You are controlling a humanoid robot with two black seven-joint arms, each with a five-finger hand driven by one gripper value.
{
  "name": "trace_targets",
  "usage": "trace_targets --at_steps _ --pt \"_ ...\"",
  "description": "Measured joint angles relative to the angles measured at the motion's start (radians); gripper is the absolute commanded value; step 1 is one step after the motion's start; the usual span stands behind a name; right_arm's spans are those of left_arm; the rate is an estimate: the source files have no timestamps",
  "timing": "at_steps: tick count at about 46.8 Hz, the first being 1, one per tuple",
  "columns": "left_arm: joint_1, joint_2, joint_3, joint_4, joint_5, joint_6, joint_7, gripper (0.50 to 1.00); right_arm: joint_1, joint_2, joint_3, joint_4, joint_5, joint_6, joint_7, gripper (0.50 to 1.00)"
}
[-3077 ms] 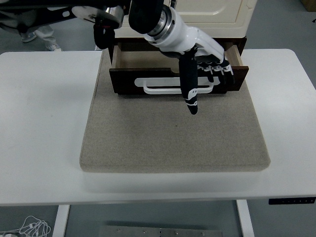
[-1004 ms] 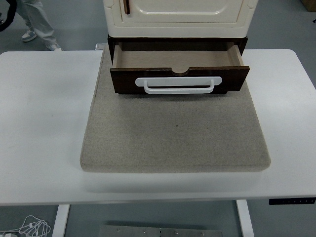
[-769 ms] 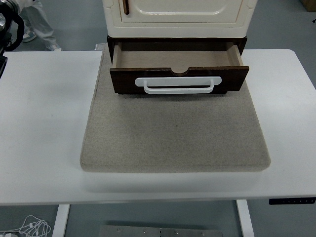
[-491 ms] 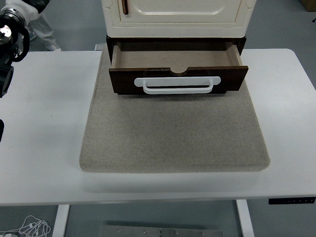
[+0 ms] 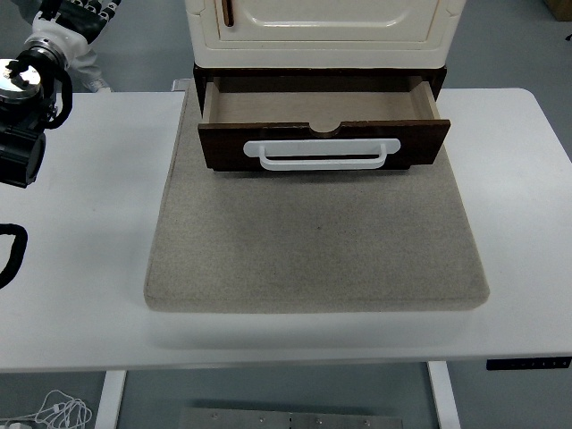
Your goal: Open the drawer under the combination cabinet
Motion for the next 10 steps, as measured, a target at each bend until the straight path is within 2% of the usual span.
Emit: trace_targets --at_steps 10 --pt "-0.001 -0.023 0.002 0.008 0.002 0.000 -0.001 1.000 0.000 0.000 0.000 0.000 0.000 0.000 0.000 0.926"
